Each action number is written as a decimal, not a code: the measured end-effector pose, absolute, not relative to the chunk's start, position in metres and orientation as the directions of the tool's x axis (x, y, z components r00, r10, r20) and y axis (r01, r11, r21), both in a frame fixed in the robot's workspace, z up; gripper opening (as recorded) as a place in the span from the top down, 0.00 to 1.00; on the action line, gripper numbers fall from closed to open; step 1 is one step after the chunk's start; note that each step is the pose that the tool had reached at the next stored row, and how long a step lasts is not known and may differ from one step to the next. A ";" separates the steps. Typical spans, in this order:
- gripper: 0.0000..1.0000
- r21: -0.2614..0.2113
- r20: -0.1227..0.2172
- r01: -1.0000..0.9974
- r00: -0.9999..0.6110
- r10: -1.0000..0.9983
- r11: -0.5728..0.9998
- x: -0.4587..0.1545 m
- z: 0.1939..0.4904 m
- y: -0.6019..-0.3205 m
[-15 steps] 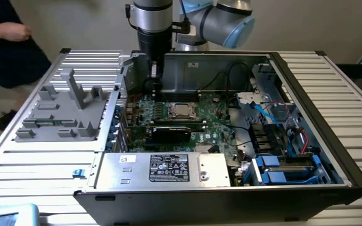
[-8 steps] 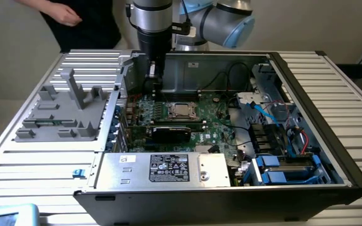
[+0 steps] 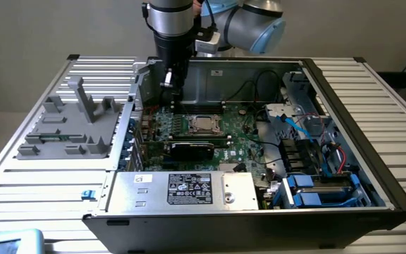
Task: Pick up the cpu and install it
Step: 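Install the first cpu locking lever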
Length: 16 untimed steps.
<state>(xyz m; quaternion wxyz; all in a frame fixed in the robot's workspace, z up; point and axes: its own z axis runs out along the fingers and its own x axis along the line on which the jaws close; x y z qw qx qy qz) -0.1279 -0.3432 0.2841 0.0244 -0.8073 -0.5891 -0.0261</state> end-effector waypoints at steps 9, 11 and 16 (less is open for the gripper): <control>0.89 -0.009 0.071 0.899 0.437 0.897 -0.438 -0.128 0.284 -0.343; 0.89 -0.009 0.071 0.885 0.465 0.882 -0.466 -0.128 0.284 -0.343; 0.89 -0.009 0.071 0.846 0.533 0.843 -0.534 -0.128 0.284 -0.343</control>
